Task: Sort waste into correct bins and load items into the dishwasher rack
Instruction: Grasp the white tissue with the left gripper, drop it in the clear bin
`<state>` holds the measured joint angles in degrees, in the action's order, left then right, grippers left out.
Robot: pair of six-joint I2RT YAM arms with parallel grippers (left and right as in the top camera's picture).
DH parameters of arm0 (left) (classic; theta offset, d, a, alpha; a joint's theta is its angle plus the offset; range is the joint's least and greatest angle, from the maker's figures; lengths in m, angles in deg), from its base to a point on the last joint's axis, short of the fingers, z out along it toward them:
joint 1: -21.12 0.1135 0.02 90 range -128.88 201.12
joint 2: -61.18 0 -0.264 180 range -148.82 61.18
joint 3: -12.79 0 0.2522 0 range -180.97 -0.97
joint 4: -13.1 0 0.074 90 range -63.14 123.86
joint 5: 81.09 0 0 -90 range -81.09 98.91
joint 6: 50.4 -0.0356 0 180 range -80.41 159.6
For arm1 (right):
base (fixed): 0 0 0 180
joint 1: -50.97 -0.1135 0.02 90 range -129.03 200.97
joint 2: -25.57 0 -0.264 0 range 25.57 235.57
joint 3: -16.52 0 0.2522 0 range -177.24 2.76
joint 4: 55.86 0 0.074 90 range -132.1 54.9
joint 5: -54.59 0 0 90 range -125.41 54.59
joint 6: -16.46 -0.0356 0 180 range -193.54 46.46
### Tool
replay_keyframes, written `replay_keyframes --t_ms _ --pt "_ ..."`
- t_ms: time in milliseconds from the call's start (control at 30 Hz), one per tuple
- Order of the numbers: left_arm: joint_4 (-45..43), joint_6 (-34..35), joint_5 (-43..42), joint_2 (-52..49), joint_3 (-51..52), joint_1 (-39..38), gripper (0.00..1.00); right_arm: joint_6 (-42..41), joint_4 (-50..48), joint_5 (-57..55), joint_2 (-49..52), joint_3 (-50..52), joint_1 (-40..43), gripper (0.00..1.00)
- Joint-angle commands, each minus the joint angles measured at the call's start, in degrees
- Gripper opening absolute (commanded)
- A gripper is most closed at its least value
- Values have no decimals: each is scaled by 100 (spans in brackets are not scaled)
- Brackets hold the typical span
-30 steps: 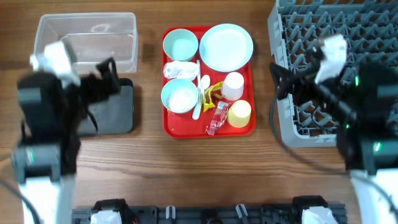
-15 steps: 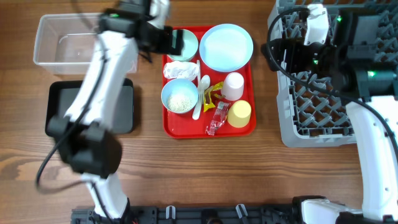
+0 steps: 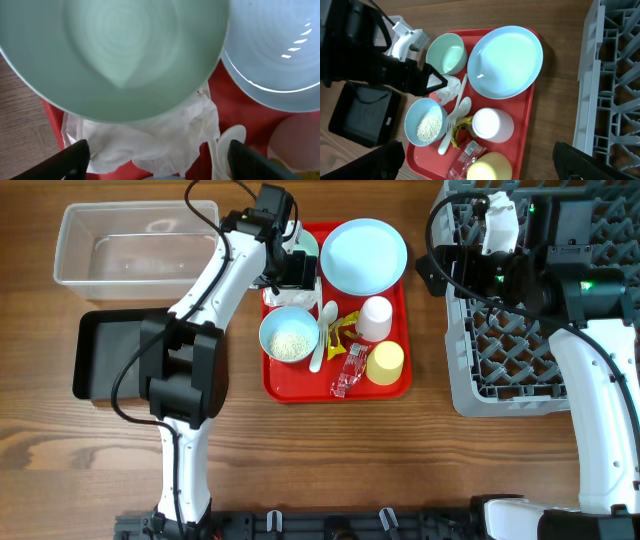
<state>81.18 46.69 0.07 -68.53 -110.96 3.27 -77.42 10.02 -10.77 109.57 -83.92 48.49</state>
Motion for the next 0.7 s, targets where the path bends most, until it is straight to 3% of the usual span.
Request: replay_keyframes --t_ms 0,300,367,500,533,667 --pt "-57 109 125 -173 -68 -4 84 -81 -22 -35 66 -96 -24 100" --pt "-90 109 205 -442 -68 -9 75 -79 -20 -92 66 -96 -24 100" --pt "-74 109 208 -468 -68 -28 62 -76 -22 -92 66 -96 -24 100" --pt "-96 109 205 -468 -68 -42 10 -76 -20 -92 66 -96 -24 99" --pt "-94 109 199 -468 -68 -44 4 -79 -20 -92 66 -96 -24 99" --pt "-94 109 184 -256 -72 -42 4 -81 -20 -90 66 -96 -24 100"
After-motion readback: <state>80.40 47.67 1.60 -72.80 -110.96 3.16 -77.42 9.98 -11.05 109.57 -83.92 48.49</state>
